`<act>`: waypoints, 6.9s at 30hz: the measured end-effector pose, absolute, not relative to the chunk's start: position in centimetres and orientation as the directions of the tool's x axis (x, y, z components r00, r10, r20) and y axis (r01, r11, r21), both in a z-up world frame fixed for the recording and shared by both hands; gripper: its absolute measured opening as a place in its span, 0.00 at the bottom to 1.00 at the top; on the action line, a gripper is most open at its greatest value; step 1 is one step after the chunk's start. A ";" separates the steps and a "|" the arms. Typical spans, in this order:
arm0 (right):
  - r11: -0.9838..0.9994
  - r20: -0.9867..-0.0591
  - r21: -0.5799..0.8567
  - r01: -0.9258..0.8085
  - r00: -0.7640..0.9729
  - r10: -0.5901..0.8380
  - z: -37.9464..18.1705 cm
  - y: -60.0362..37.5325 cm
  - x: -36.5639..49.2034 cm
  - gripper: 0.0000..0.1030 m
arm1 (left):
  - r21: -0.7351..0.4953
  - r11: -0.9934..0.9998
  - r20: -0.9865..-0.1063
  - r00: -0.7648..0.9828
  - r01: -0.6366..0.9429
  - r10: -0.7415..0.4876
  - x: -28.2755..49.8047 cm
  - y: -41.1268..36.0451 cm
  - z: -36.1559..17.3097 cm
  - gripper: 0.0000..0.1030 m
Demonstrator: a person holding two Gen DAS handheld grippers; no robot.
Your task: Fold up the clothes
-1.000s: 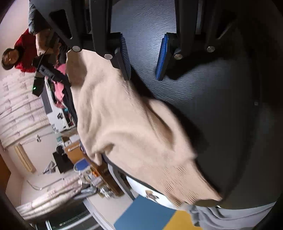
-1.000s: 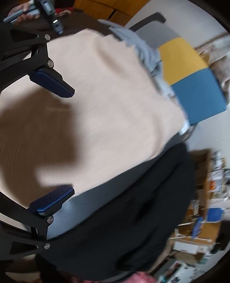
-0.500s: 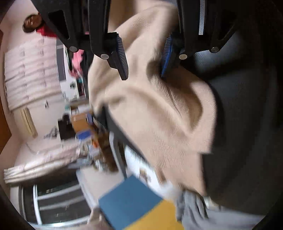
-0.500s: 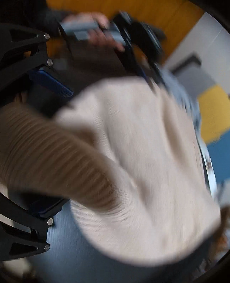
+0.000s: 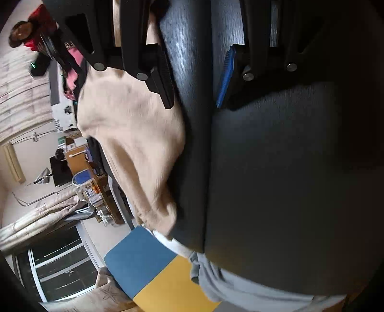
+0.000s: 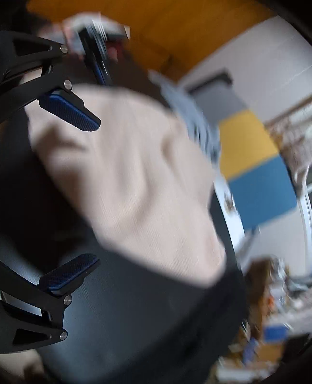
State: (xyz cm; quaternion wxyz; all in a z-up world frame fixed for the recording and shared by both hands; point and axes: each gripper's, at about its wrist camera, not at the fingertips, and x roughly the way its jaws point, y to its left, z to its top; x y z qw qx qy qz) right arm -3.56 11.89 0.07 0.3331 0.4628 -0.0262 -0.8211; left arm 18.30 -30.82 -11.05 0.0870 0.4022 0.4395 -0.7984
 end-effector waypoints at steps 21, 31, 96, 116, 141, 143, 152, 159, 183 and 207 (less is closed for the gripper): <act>-0.827 -0.728 0.359 0.433 -0.425 -0.539 -0.2 11.9 -8.4 0.24 | -0.567 -0.710 -0.712 -0.682 0.418 0.168 13.1 -26.8 -8.8 0.02; -0.943 -0.708 0.056 0.327 -0.653 -0.269 4.6 13.8 -4.5 0.21 | -0.649 -0.754 -0.463 -0.734 -0.102 0.497 11.6 -20.0 -0.2 0.23; -0.494 -0.367 0.801 0.340 -0.373 -0.852 -7.1 10.6 -9.7 0.40 | -0.741 -0.665 -0.614 -0.502 0.099 0.609 -4.4 -18.4 -12.7 0.13; -0.611 -0.482 0.652 0.450 -0.376 -0.791 -1.8 4.5 -7.9 1.00 | -0.691 -0.696 -0.522 -0.801 0.195 0.294 12.2 -31.7 -0.4 0.00; -0.788 -0.639 0.195 0.584 -0.534 -0.554 -7.5 6.4 -0.7 1.00 | -0.848 -0.395 -0.527 -0.638 0.352 0.561 5.2 -19.7 -13.9 0.48; -0.785 -0.621 0.205 0.585 -0.542 -0.566 -7.7 6.8 -0.6 1.00 | -0.844 -0.386 -0.536 -0.624 0.374 0.568 5.0 -19.7 -14.3 0.18; -0.732 -0.618 0.381 0.564 -0.433 -0.656 -5.8 8.2 -1.9 1.00 | -0.868 -0.442 -0.448 -0.739 0.225 0.503 7.4 -23.4 -5.1 0.13; -0.716 -0.595 0.365 0.595 -0.442 -0.671 -2.9 7.6 -0.5 1.00 | -0.810 -0.533 -0.493 -0.778 0.246 0.389 12.0 -30.8 4.6 0.13; -0.728 -0.720 0.041 0.685 -0.485 -0.496 -8.2 2.7 1.0 1.00 | -0.619 -0.614 -0.727 -0.652 0.489 0.213 24.0 -29.9 -11.7 0.37; -0.723 -0.704 0.041 0.690 -0.493 -0.511 -8.1 2.4 0.9 1.00 | -0.539 -0.696 -0.681 -0.732 0.475 0.028 20.7 -29.9 -7.3 0.05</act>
